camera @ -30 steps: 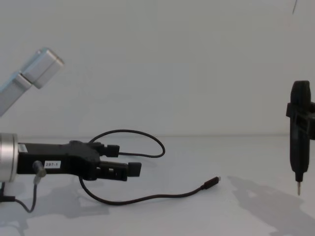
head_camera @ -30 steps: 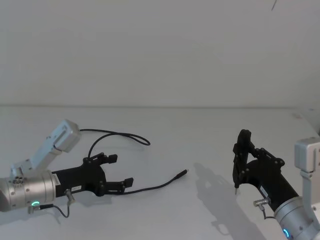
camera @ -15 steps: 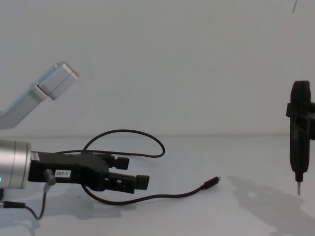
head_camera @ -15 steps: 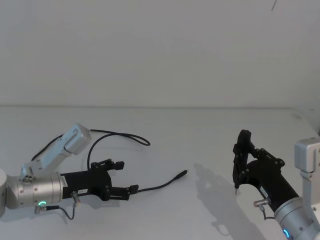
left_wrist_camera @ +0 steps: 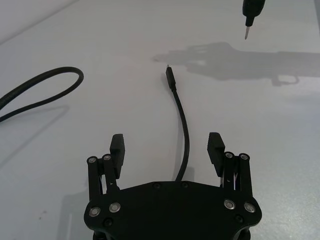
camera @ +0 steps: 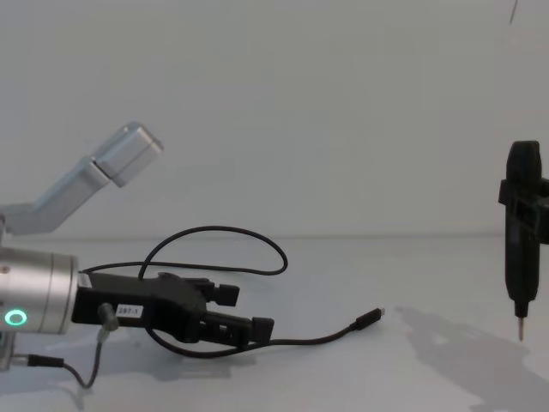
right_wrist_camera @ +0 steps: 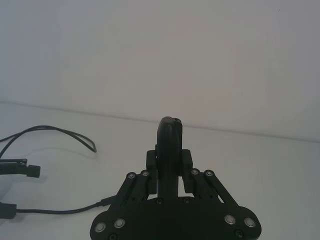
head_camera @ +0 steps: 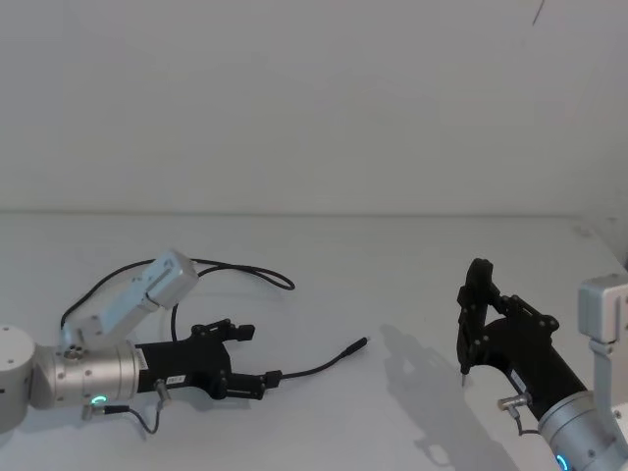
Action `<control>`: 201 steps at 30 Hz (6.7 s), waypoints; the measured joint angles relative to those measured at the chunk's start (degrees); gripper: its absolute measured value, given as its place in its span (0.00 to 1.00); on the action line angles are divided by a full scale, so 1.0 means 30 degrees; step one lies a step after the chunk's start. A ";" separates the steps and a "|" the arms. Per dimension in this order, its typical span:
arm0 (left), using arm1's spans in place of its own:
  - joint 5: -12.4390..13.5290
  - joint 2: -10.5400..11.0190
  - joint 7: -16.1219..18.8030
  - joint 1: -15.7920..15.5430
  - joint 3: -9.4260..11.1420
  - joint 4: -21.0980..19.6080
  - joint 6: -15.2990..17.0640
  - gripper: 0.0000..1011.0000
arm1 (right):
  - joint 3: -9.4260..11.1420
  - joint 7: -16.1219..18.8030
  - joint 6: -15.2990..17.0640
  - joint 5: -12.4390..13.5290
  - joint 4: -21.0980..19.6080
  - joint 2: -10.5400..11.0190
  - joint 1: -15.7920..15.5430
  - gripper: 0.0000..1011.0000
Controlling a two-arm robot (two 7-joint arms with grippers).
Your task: Pick up the data cable with the one hand.
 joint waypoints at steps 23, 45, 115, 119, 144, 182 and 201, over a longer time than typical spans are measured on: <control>0.0568 -0.0897 -0.0183 -0.0899 0.0849 0.1442 -0.0498 0.86 | -0.0001 0.0000 -0.0001 0.0000 0.0000 0.0000 0.0000 0.28; 0.0650 -0.1113 -0.0421 -0.0917 0.1276 0.1764 -0.0353 0.18 | 0.0000 -0.0001 -0.0001 0.0001 0.0001 0.0000 -0.0001 0.28; -0.2321 0.1213 0.3226 0.3283 -0.0966 -0.6450 0.1187 0.05 | 0.0093 0.0126 0.0099 0.0329 -0.0351 -0.0347 0.0114 0.28; -0.2356 0.1250 0.3262 0.3337 -0.0972 -0.6533 0.1211 0.05 | 0.0089 0.0274 0.0329 0.0813 -0.0594 -0.0771 0.0354 0.28; -0.2453 0.1353 0.3367 0.3490 -0.0985 -0.6789 0.1282 0.05 | -0.0874 0.1328 -0.0464 0.1431 0.1021 -0.3101 0.2884 0.28; -0.2455 0.1367 0.3372 0.3515 -0.0983 -0.6824 0.1281 0.05 | -0.0563 0.2346 -0.2312 0.0838 0.4777 -0.4576 0.5383 0.28; -0.2456 0.1369 0.3372 0.3514 -0.0983 -0.6821 0.1281 0.05 | -0.0329 0.2750 -0.2015 0.0952 0.4771 -0.4574 0.5312 0.28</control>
